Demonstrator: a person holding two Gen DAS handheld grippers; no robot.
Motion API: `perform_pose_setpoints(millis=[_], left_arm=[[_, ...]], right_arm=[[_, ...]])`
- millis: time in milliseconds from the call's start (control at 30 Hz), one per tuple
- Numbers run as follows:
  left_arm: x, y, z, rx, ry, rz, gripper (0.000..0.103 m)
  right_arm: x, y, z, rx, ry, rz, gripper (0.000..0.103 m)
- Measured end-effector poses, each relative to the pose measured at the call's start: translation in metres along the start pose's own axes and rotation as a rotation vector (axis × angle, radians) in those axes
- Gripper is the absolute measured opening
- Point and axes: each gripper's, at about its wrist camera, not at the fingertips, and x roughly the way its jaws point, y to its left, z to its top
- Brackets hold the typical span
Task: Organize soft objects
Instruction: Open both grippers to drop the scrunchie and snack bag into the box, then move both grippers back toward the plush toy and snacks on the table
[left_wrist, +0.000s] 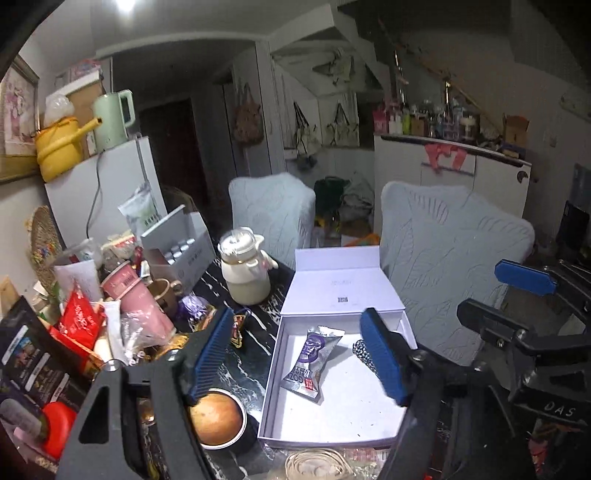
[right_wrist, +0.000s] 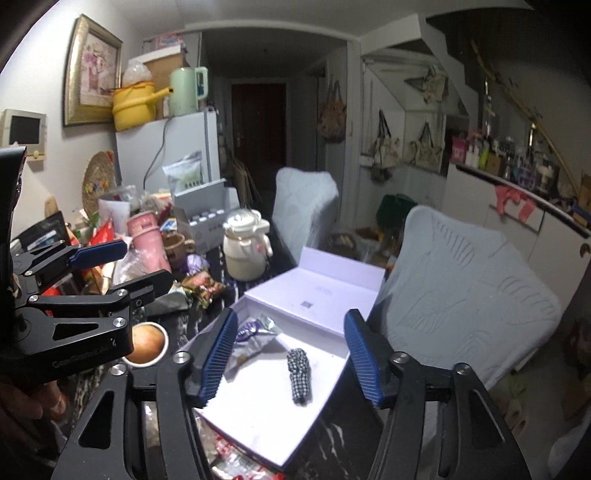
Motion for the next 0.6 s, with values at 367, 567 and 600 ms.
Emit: perform_pose_setpoints(millis=[367,567,600], left_arm=[[-0.070,0.000,-0.017,0.011,-0.073,-0.010,0.074],[-0.095,-0.004,-0.035,0.010,-0.064,-0.019,0.074],[-0.097,-0.004,-0.039,0.010,-0.060,-0.022,0.074]], right_arm=[[-0.065,0.018,-0.012,-0.022,-0.082,-0.027,0.088],[-0.094,0.026,-0.028,-0.018,-0.092,-0.032,0.093],[-0.097,0.026,-0.031,-0.016,-0.091,-0.030,0.093]])
